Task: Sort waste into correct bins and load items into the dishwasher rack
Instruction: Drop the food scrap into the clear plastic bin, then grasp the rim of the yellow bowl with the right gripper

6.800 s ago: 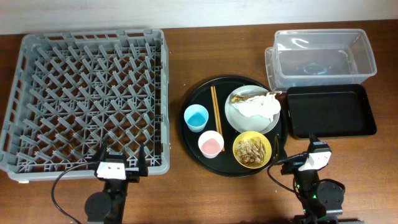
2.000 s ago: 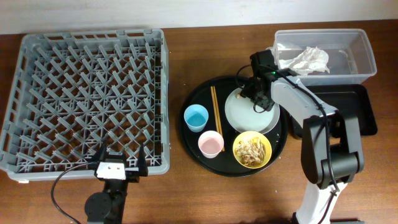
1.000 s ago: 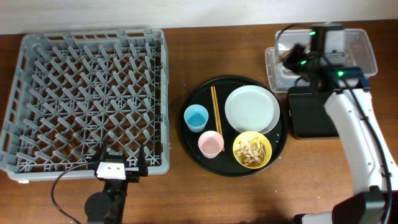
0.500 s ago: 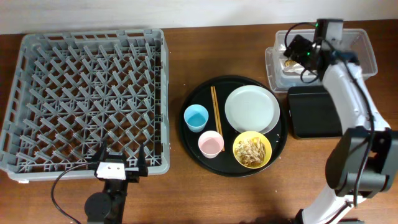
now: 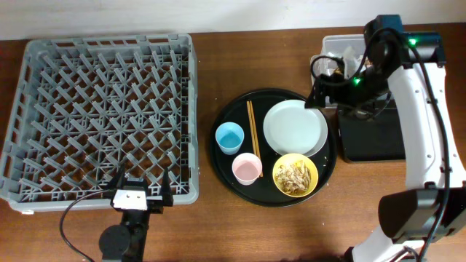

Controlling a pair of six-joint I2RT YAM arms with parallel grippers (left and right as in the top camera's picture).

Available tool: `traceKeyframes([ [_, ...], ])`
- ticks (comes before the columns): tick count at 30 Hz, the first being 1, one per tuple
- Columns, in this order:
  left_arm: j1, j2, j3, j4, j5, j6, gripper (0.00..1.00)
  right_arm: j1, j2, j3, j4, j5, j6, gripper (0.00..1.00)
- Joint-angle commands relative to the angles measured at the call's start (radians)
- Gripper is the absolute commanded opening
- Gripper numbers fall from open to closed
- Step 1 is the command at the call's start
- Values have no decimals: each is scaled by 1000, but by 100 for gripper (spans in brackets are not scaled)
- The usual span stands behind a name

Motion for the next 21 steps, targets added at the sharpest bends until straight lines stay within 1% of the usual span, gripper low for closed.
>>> traceKeyframes([
  [1,2,-6,-5,-3,-6,16,100,60,-115,-2,-52,141,5,92],
  [2,2,-6,-5,-3,-6,16,100,95,-148,-8,-63,195,35,92],
  [4,2,-6,-5,-3,-6,16,100,182,-225,-26,-74,361,157,92],
  [5,2,-6,-5,-3,-7,16,100,230,-263,-41,-79,452,241,92],
  [7,2,-6,-5,-3,-6,16,100,312,-323,-96,-74,576,372,93],
  [9,2,-6,-5,-3,-6,16,100,385,-370,-221,-43,607,413,100],
  [10,2,-6,-5,-3,-6,16,100,406,-381,-302,-13,605,430,98],
  [13,2,-6,-5,-3,-6,16,100,422,-372,-570,130,576,430,99],
  [14,2,-6,-5,-3,-6,16,100,420,-370,-628,176,573,430,96],
  [15,2,-6,-5,-3,-6,16,100,421,-370,-723,269,564,430,86],
  [16,2,-6,-5,-3,-6,16,100,420,-369,-770,326,563,430,81],
  [18,2,-6,-5,-3,-7,15,100,421,-369,-817,426,552,430,67],
  [19,2,-6,-5,-3,-6,16,100,421,-366,-829,487,536,430,53],
  [20,2,-6,-5,-3,-6,16,100,421,-362,-832,522,521,430,45],
  [21,2,-6,-5,-3,-6,15,100,421,-352,-836,578,486,430,41],
])
